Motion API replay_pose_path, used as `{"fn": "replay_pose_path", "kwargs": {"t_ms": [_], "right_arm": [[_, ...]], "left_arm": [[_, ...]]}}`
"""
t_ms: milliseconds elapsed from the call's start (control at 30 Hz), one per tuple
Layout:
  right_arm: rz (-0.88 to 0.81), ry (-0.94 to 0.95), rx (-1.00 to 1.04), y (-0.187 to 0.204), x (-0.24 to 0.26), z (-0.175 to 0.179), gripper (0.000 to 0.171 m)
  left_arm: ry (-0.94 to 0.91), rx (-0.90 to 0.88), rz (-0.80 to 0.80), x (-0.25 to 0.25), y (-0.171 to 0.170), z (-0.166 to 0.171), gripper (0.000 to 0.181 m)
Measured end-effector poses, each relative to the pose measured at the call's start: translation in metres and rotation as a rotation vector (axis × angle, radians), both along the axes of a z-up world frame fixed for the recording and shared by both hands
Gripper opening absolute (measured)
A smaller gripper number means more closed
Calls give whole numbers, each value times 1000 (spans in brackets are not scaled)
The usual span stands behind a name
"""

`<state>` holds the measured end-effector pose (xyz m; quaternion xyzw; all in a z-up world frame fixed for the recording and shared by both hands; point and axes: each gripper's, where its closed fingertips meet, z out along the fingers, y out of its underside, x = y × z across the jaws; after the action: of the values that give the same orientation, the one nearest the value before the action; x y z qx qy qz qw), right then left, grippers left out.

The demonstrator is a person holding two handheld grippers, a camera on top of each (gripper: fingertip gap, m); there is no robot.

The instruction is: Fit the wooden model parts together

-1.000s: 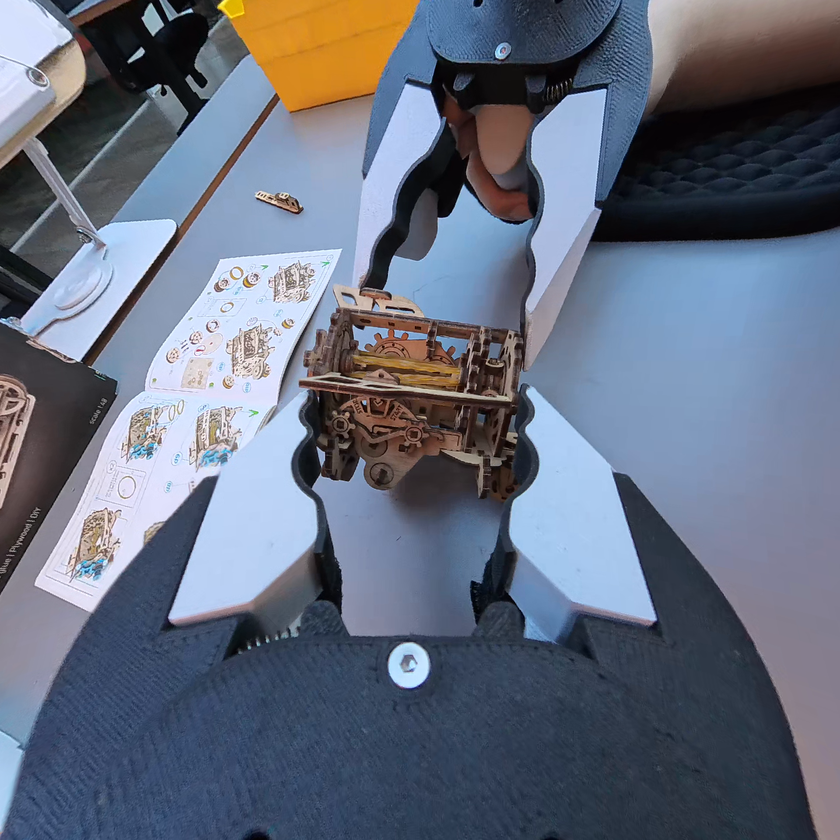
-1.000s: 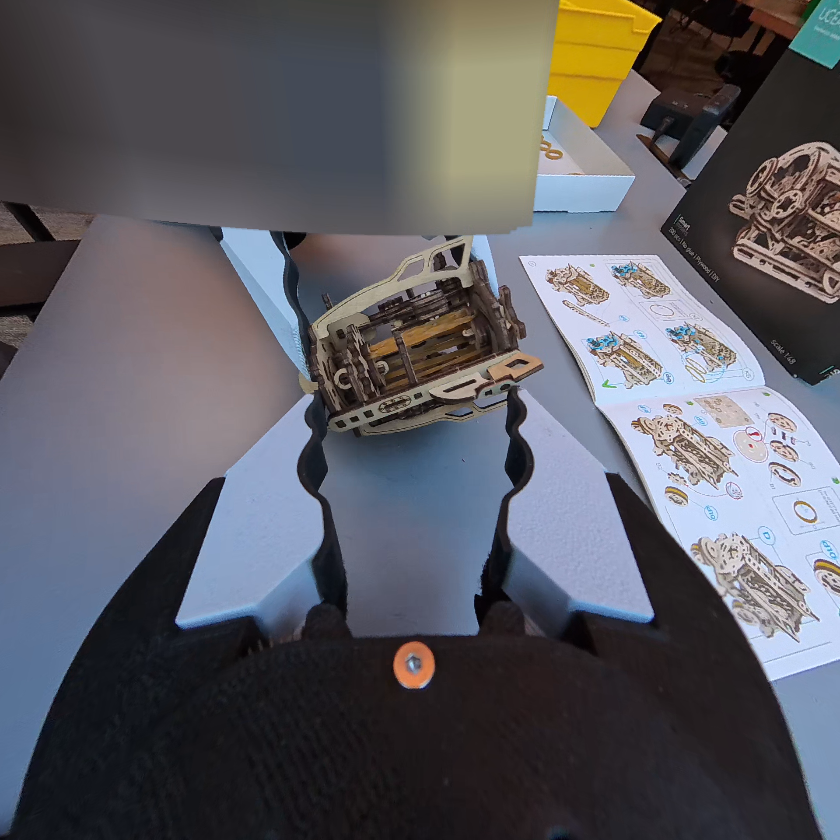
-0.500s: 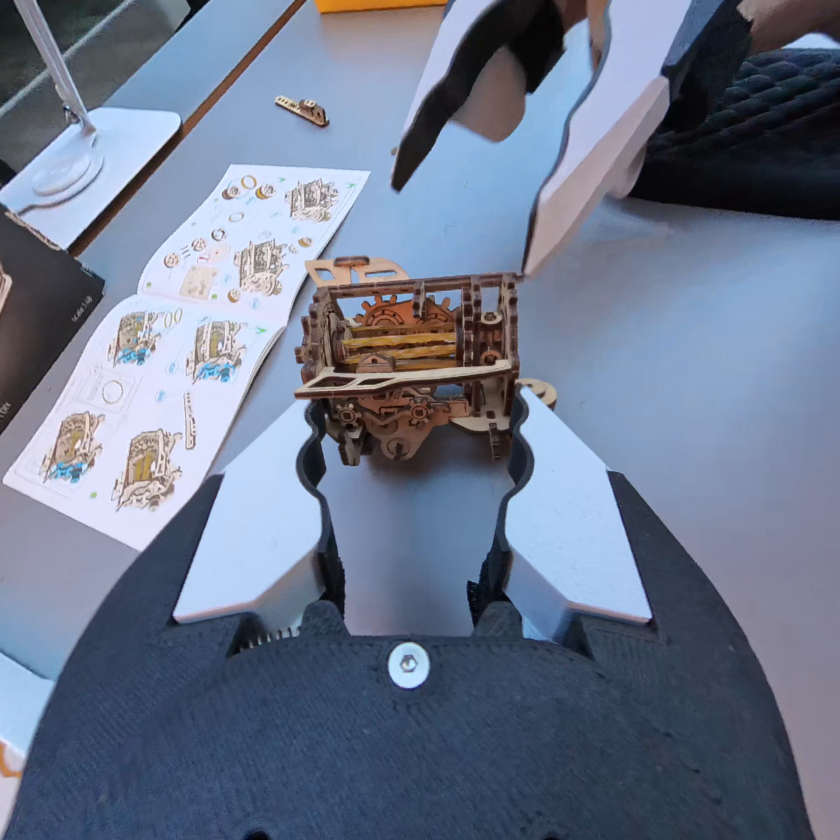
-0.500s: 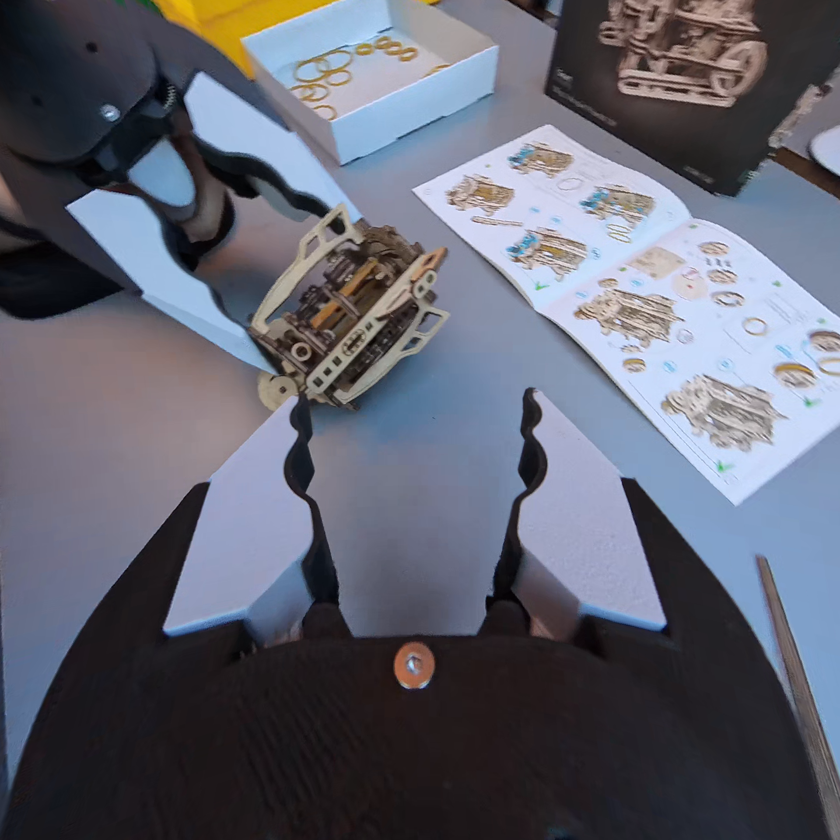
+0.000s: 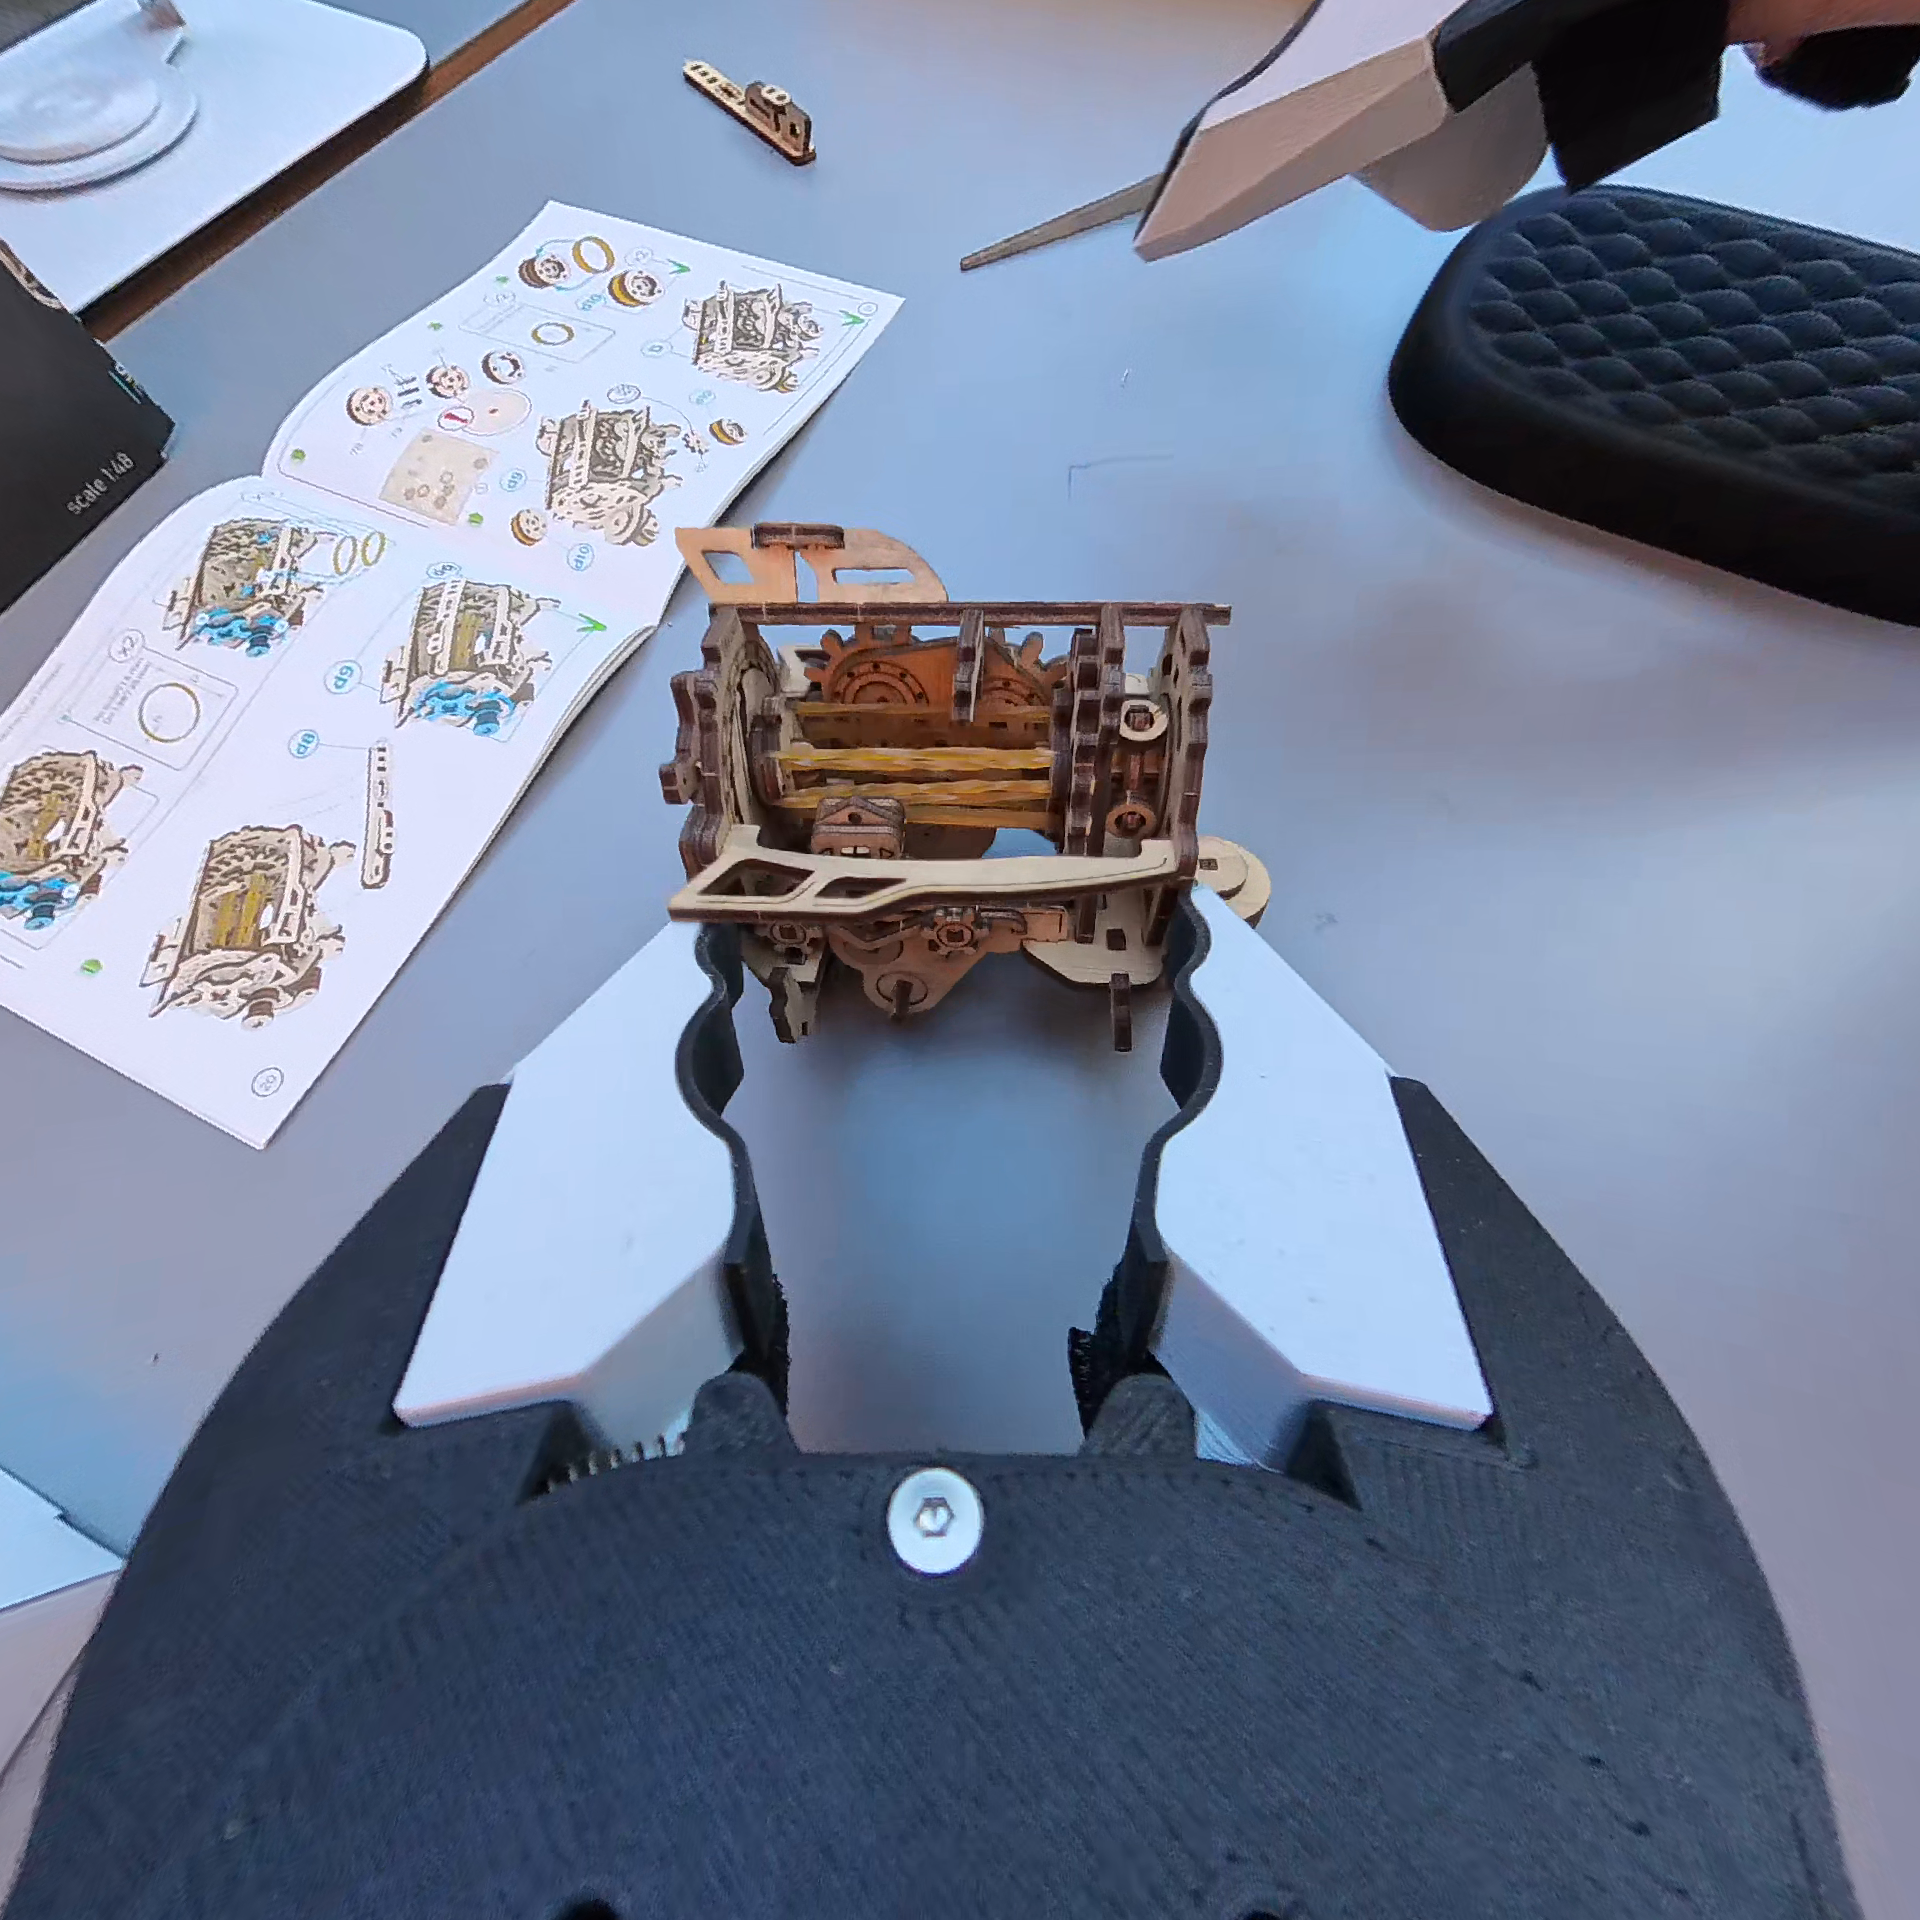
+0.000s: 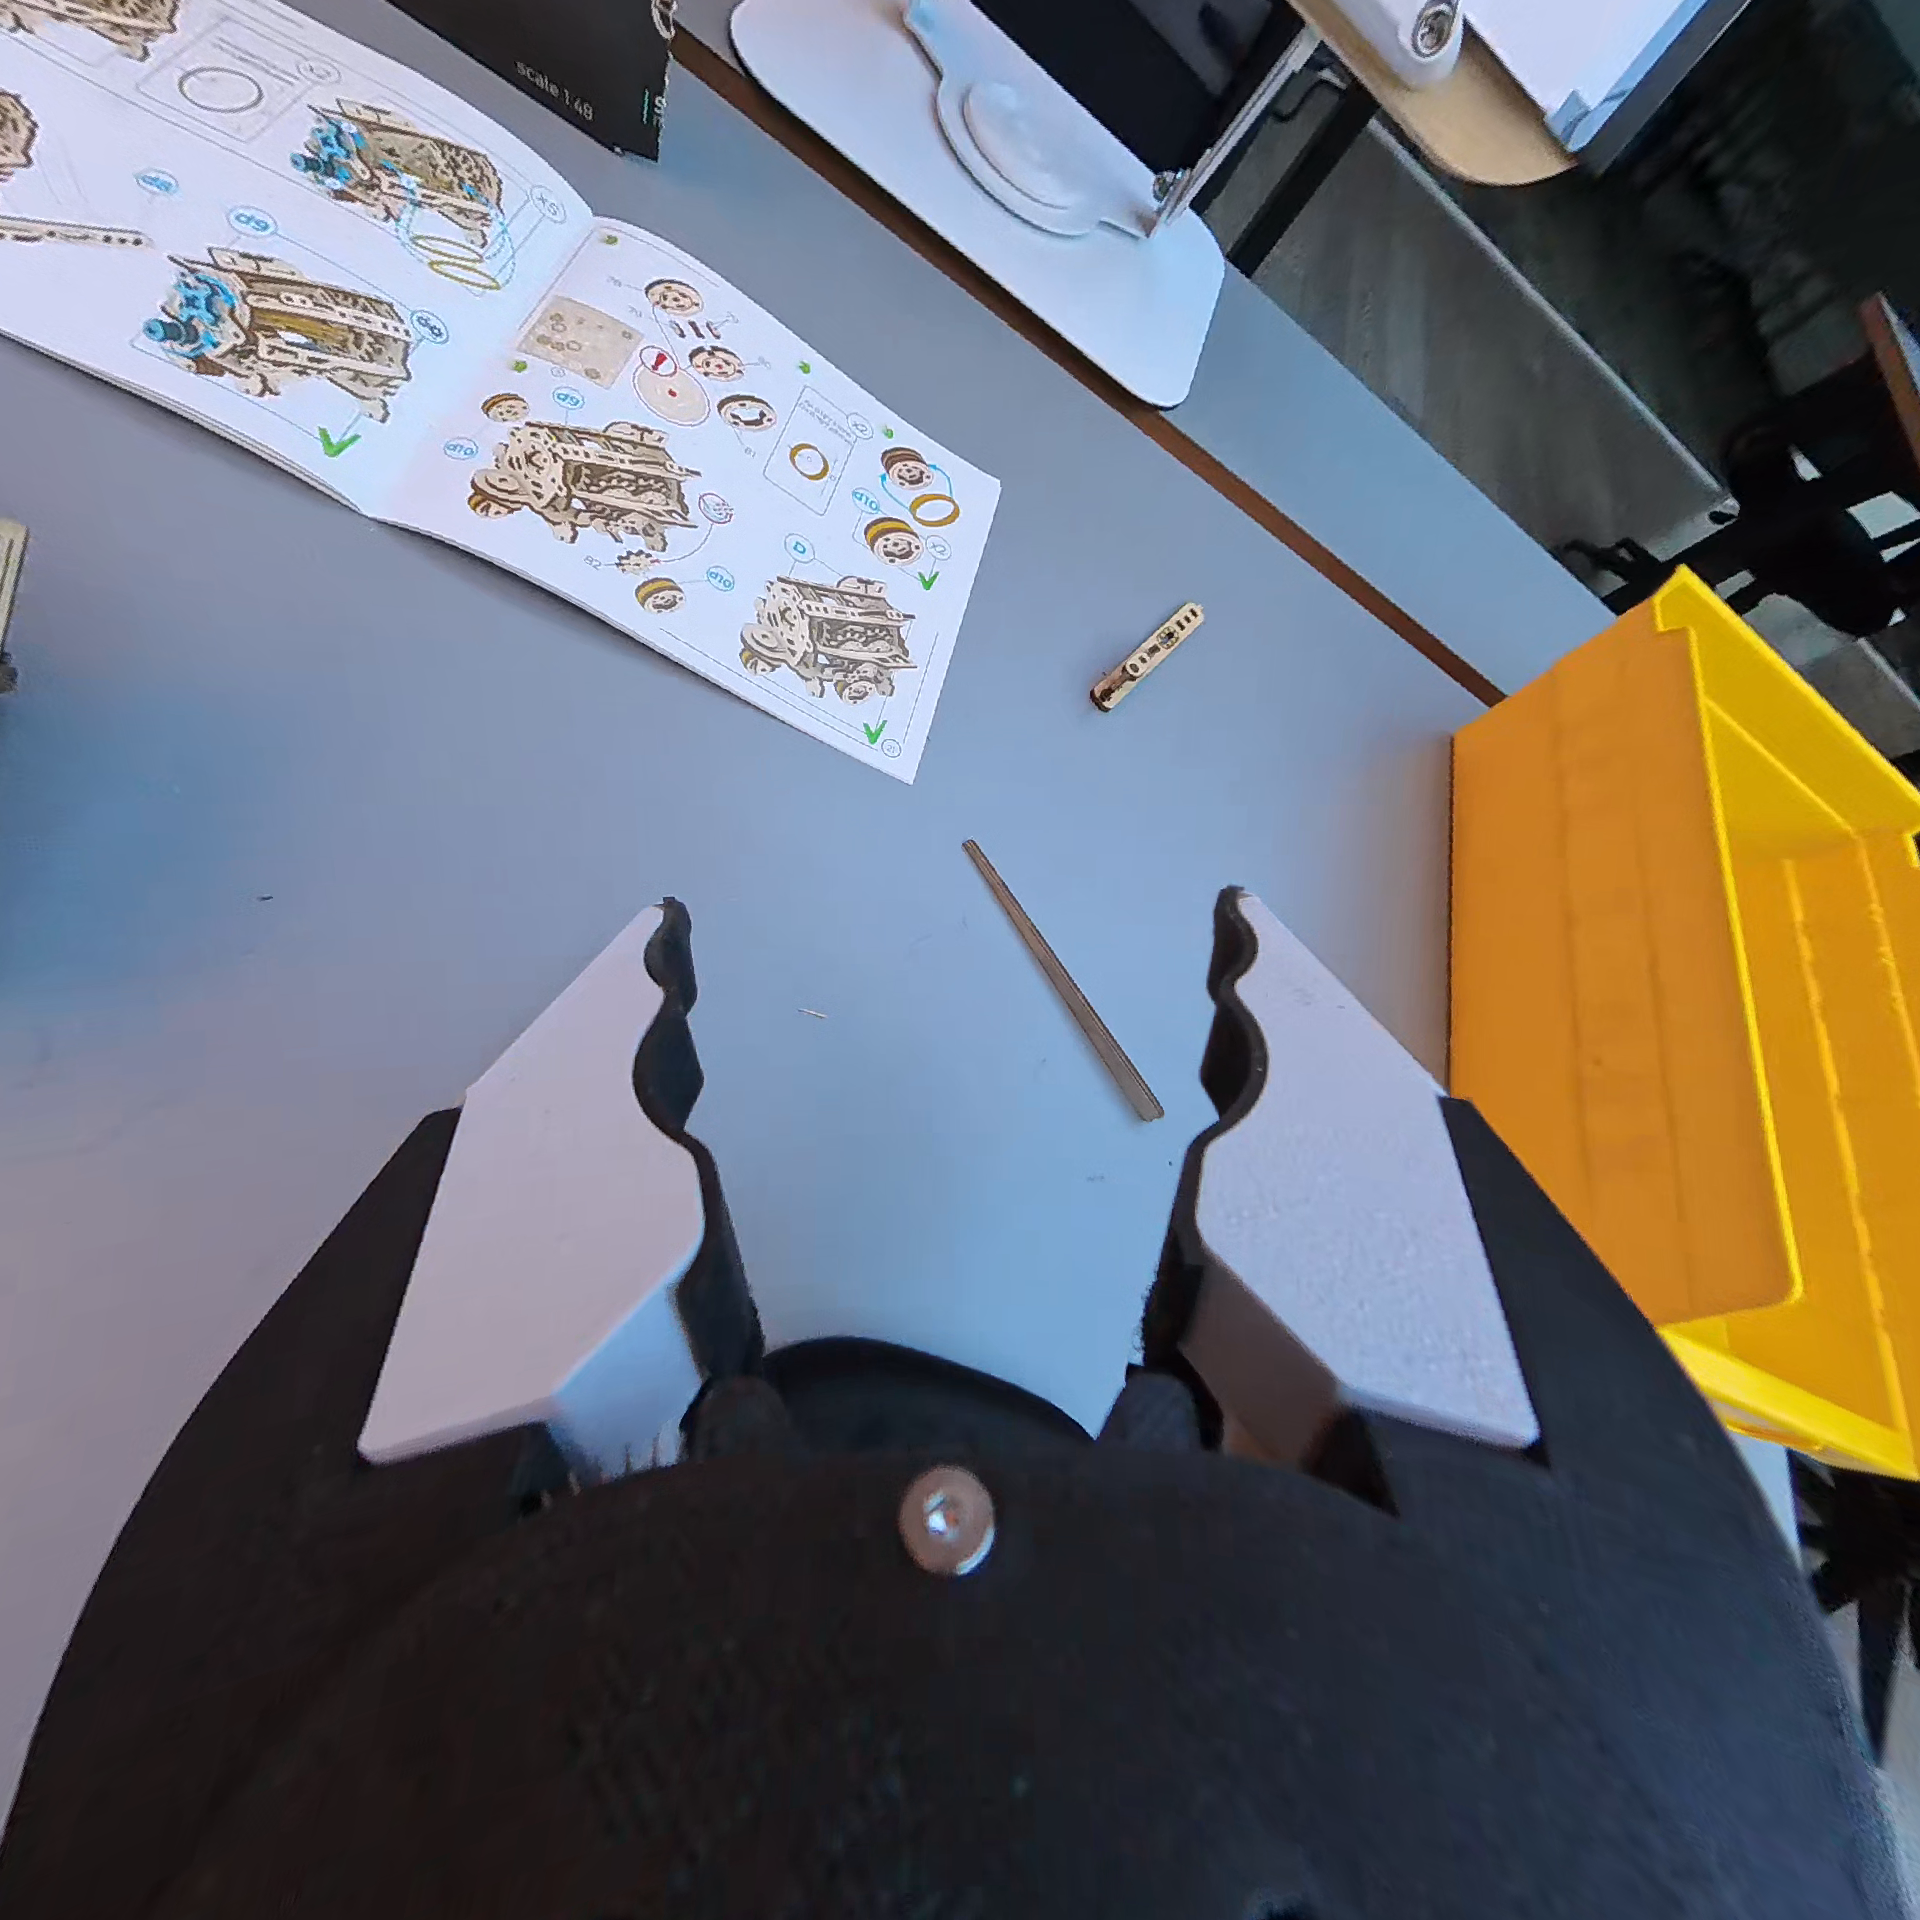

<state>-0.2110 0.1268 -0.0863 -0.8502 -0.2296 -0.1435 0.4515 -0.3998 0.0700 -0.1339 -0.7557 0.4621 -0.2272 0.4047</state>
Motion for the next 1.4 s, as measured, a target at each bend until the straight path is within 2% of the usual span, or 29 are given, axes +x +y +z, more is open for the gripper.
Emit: {"fn": "replay_pose_path", "kwargs": {"t_ms": [33,300,367,467,533,633,700,833,900,967,1033,1100,1167,1267,1400], "right_arm": [[5,-9,4,-2,-1,1,99],[56,-41,-38,-15,-17,-10,99],[100,4,-72,-17,-27,-16,99],[277,229,-185,-23,-61,-28,106],[453,423,-280,-30,-88,-27,103],[631,646,-410,-31,-111,-19,98],[724,745,-496,-32,-121,-13,96],[879,807,-596,-35,-135,-11,73],[955,825,-553,-33,-140,-5,52],[1001,879,-362,-21,-139,17,27],[1048,962,-106,-16,-129,54,24],[1087,995,35,-19,-119,75,25],[1085,977,18,-19,-117,66,30],[1062,946,-129,-23,-124,32,30],[1023,972,-306,-30,-132,10,30]], "left_arm": [[1,-7,-2,-1,0,0,82],[13,-2,-41,-5,-1,0,81],[5,4,-41,-7,-2,2,83],[-58,7,-17,-9,-2,14,90],[-113,-17,-23,-9,-7,24,95],[-129,-16,-27,-5,-9,35,101],[-103,13,-32,-4,-6,37,102],[-99,-12,-39,0,3,33,102],[-109,-28,-47,3,5,33,101],[-105,-14,-53,3,8,32,101],[-87,-22,-65,3,7,27,100],[-71,-18,-71,3,7,22,98],[-51,-14,-80,4,7,17,97],[-37,-13,-102,7,4,14,91],[-49,-9,-68,9,4,14,89]]}}
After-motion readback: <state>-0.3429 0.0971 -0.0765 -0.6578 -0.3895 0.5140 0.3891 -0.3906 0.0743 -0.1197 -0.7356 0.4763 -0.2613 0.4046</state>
